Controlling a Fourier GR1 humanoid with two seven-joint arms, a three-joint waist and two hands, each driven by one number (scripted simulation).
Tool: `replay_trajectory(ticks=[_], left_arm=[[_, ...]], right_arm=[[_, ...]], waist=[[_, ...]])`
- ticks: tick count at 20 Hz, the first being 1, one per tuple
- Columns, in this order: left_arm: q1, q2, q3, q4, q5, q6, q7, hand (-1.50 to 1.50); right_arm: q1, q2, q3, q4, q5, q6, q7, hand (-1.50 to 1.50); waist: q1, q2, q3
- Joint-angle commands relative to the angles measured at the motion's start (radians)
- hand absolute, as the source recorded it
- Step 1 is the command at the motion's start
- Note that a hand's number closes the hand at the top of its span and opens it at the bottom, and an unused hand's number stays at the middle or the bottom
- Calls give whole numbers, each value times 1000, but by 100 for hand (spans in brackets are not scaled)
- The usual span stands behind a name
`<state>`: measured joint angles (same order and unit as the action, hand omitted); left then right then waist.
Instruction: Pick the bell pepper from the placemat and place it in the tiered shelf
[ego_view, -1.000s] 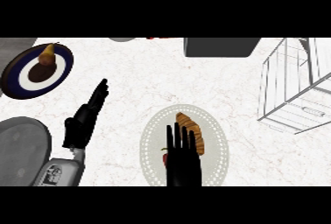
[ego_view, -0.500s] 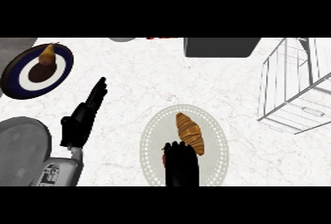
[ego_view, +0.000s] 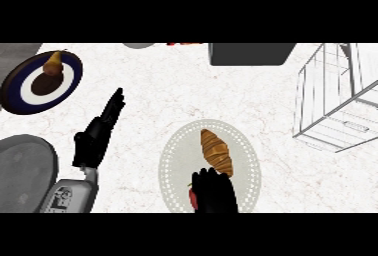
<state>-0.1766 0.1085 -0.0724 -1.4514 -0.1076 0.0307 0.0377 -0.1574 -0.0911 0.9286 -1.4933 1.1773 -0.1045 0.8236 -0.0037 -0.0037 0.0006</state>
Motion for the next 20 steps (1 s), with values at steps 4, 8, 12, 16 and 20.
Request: replay_trajectory(ticks=[4,8,12,16,20], left_arm=[[-1,-3,-10,-11,4,-11,-4,0],[-11,1,-4,-15,3,-8,1,0],[-4,-4,2,-13,4,1,-6,0],[1,-3,6,0,-1,8,0,0],[14,-1,11,-7,2,9,-16,0]], right_arm=[[100,-309,187,-142,-161,37,-418,150],[150,-444,206,-297,-274,-22,-601,150],[203,-543,192,-455,-423,-65,-746,150],[226,-690,134,-596,-534,-94,-867,150],[255,-810,35,-695,-658,-135,-957,150]], waist=[[36,14,6],[16,16,9],[5,21,9],[-16,21,8],[-26,19,9]])
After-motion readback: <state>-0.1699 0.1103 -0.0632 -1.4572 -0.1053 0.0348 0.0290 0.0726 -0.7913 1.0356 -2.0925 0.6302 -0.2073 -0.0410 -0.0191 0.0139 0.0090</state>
